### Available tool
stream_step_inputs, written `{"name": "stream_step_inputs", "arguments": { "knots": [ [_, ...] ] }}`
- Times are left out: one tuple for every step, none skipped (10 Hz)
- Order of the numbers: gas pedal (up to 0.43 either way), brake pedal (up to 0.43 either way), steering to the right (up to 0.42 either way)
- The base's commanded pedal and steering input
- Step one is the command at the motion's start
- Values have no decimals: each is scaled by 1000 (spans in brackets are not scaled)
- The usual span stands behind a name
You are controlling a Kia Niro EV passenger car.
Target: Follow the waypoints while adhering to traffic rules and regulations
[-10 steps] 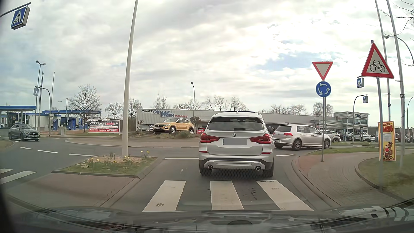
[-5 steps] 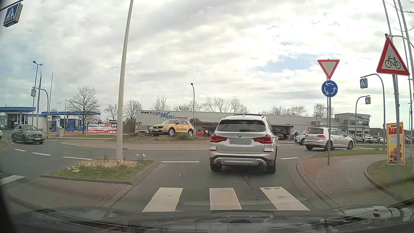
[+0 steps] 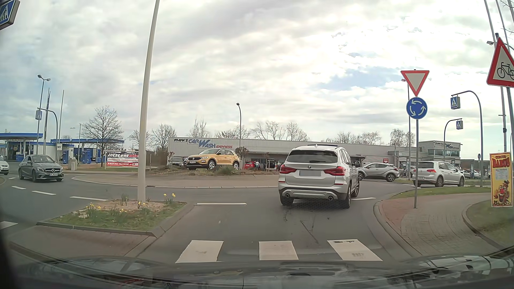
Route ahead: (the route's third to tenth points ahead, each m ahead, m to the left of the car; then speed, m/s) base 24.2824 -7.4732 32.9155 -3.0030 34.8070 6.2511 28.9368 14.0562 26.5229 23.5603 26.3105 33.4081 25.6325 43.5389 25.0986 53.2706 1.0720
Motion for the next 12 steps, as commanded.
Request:
{"name": "stream_step_inputs", "arguments": {
  "knots": [
    [138,0,-5],
    [150,0,-5],
    [150,0,-5],
    [150,0,-5],
    [130,0,-5],
    [118,0,-5],
    [118,0,-5],
    [110,0,-5],
    [79,0,-5],
    [79,0,-5],
    [67,0,-5],
    [59,0,-5]
  ]
}}
